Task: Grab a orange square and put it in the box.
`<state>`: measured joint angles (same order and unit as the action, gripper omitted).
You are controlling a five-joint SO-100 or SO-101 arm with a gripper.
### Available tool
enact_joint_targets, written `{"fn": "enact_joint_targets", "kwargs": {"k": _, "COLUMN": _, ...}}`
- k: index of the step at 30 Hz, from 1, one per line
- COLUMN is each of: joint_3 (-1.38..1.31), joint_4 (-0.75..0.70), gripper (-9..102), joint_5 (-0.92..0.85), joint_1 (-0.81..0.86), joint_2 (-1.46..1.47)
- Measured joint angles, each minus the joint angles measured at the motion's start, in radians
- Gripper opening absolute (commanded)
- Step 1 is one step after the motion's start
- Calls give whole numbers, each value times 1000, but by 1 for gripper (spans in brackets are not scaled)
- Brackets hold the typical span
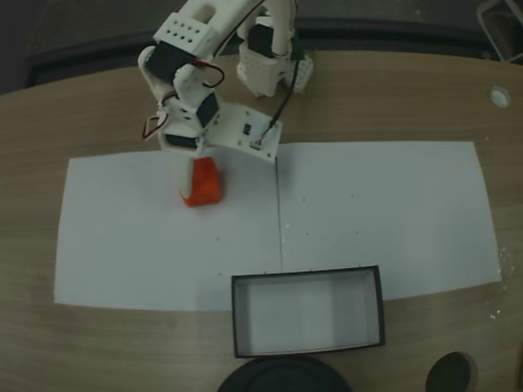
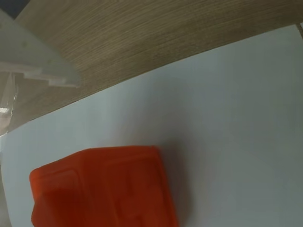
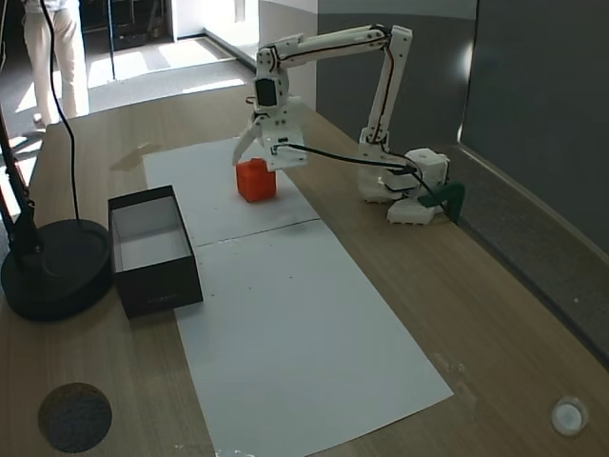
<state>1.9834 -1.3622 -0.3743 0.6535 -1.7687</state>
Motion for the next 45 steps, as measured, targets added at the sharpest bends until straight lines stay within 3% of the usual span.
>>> {"fn": "enact_joint_targets", "kwargs": {"k": 8, "joint_3": -2, "joint_4": 58, "gripper": 40, "joint_5": -3, "joint_1": -46, "joint_2": 97}}
{"fn": "enact_joint_targets", "kwargs": {"k": 14, "joint_3": -46, "joint_4": 138, "gripper": 8, "joint_5": -6, "joint_1": -46, "joint_2": 184}}
{"fn": "enact_joint_targets", "kwargs": {"k": 15, "joint_3": -54, "joint_4": 149, "gripper": 7, "joint_5": -6, "joint_1": -46, "joint_2": 195}}
{"fn": "enact_joint_targets", "kwargs": {"k": 20, "joint_3": -89, "joint_4": 166, "gripper": 7, "joint_5": -2, "joint_1": -81, "joint_2": 215}}
{"fn": "enact_joint_targets", "kwargs": {"k": 23, "joint_3": -132, "joint_4": 92, "gripper": 7, "joint_5": 26, "joint_1": -158, "joint_2": 201}}
{"fn": "enact_joint_targets", "kwargs": {"k": 29, "joint_3": -419, "joint_4": -161, "gripper": 7, "joint_5": 120, "joint_1": -486, "joint_2": -21}}
{"fn": "enact_joint_targets", "kwargs": {"k": 32, "joint_3": -657, "joint_4": -210, "gripper": 7, "joint_5": 158, "joint_1": -695, "joint_2": -129}}
{"fn": "enact_joint_targets", "kwargs": {"k": 36, "joint_3": -882, "joint_4": -153, "gripper": 7, "joint_5": 216, "joint_1": -811, "joint_2": -150}}
{"fn": "enact_joint_targets", "kwargs": {"k": 45, "joint_3": -913, "joint_4": 49, "gripper": 7, "joint_5": 259, "joint_1": -769, "joint_2": 253}}
